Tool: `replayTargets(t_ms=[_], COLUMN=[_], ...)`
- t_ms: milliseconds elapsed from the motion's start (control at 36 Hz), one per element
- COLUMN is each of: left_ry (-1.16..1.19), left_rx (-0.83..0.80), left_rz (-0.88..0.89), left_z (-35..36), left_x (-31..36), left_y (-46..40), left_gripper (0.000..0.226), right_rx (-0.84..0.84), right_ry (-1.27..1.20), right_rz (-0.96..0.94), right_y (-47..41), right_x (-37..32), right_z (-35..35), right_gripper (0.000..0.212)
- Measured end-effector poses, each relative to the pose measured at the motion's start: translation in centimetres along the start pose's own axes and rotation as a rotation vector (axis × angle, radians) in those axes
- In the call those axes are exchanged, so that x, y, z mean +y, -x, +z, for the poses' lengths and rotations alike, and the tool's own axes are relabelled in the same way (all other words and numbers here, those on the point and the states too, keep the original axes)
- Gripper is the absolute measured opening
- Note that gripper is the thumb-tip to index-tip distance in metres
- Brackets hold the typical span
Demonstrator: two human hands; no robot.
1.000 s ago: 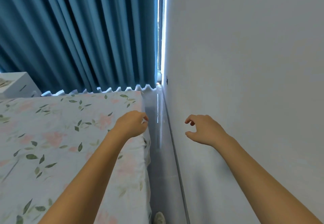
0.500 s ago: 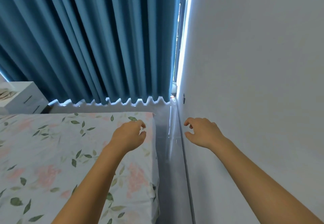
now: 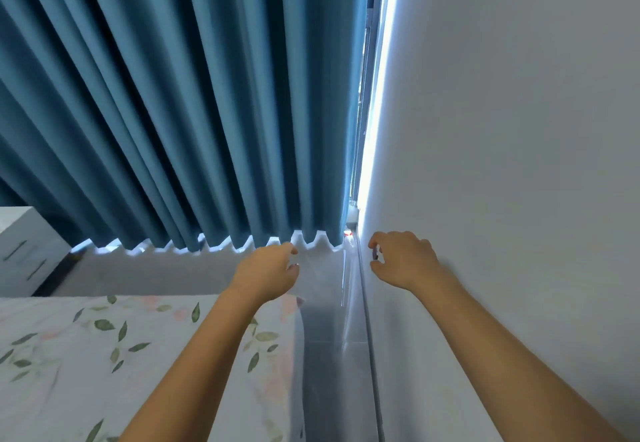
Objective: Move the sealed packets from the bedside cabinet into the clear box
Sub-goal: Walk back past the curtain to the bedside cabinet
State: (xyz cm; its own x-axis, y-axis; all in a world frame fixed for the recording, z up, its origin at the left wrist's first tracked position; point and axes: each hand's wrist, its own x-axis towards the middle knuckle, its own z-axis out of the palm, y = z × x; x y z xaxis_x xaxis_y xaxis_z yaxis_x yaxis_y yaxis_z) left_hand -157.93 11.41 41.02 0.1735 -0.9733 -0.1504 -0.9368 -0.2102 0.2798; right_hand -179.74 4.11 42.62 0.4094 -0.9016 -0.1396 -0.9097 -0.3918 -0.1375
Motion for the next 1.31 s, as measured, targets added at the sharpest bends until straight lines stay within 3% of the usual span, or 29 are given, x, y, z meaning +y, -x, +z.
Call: replayTargets(t_ms=[389,639,889,1306], left_ry=[-0.002,-0.023,0.005,0.187], left_rx=[0.012,-0.004,0.019,-0.016], left_rz=[-0.099,-0.157,-0.322,-0.743], left_z=[-4.0,-6.2,-13.8,-18.6], left_x=[-4.8,-9.4,-17.4,-35.3], left_y=[-19.3,-38.0,-51.2,-57.4], left_gripper=[0.035,0.041,0.044,0.053], right_rx=[-0.055,-0.017,-0.044,-0.146], right_ry=[-0.07,-0.001,0.065,0.092], right_rz=[-0.026,-0.126,-0.302,-0.754], right_y=[-20.2,-40.5,-59.9,-80.0], right_x=[1.2,-0.2,-7.4,-27.2], right_z=[-2.4,-4.9,-9.1,-9.0], right_gripper=[0.036,0.042,0.048,0.046])
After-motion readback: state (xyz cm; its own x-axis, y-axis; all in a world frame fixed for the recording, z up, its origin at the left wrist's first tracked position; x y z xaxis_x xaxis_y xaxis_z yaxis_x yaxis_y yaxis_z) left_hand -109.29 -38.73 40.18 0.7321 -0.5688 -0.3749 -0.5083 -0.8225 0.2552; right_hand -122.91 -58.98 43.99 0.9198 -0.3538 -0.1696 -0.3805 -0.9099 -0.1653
